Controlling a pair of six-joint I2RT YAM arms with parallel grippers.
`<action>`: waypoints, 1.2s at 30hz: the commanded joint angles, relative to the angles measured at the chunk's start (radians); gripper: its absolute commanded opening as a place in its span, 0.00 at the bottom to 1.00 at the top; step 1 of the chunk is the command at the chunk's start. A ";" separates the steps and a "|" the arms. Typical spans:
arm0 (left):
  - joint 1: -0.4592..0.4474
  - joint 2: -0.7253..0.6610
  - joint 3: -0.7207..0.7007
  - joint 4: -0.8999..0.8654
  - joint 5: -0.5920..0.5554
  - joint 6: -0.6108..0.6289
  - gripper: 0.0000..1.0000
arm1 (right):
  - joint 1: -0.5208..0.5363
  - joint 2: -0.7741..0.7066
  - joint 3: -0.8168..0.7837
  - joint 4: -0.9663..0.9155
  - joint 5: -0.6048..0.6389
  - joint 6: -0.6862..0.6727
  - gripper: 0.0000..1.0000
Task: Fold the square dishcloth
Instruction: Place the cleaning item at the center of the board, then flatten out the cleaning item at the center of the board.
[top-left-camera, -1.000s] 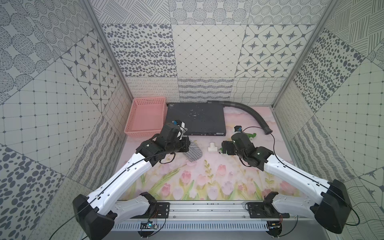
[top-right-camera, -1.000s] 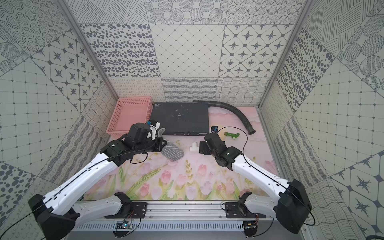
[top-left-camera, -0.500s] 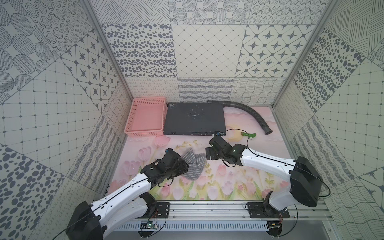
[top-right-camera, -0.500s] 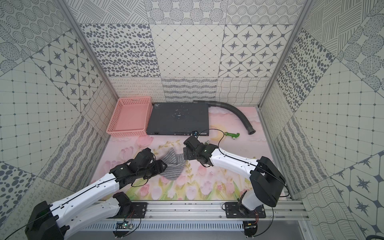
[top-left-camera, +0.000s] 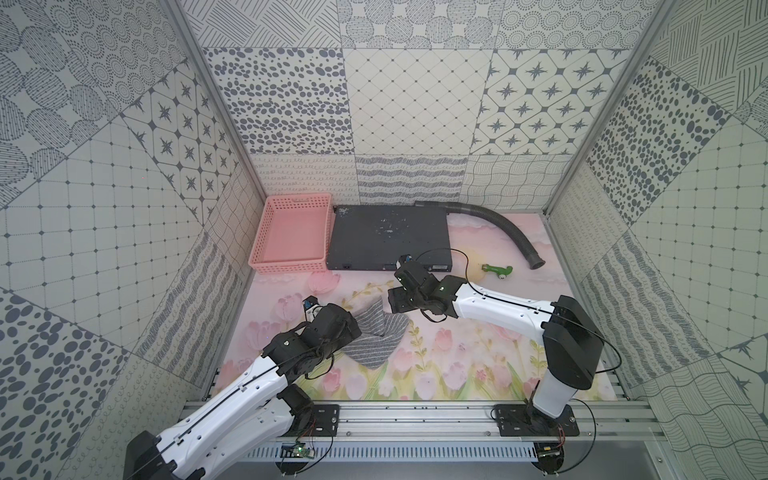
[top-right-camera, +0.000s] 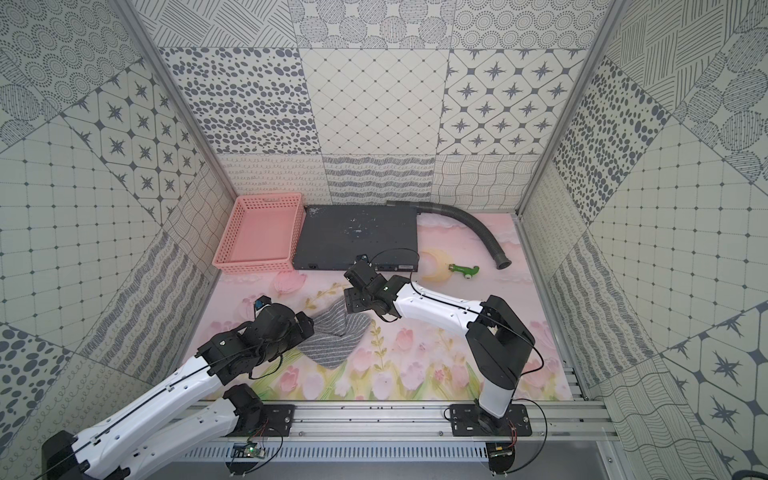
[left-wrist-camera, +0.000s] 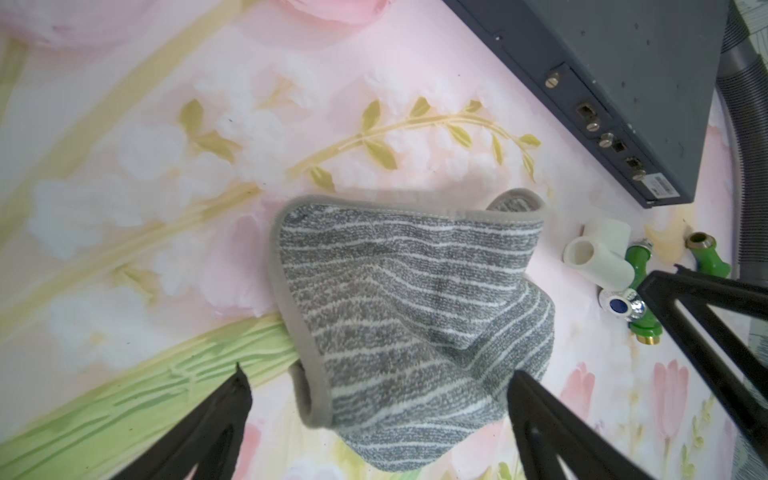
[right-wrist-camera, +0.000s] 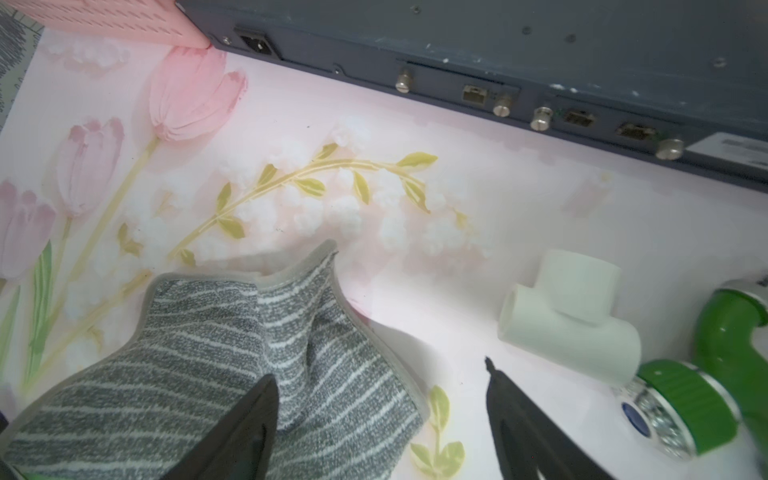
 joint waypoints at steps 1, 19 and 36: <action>0.013 -0.009 0.029 -0.161 -0.157 -0.020 0.99 | 0.022 0.059 0.061 0.012 -0.058 -0.032 0.77; 0.266 0.299 -0.027 0.254 0.190 0.157 0.91 | 0.068 0.290 0.253 -0.026 -0.060 -0.006 0.62; 0.319 0.561 -0.078 0.602 0.296 0.198 0.24 | 0.068 0.243 0.211 -0.026 0.050 0.016 0.22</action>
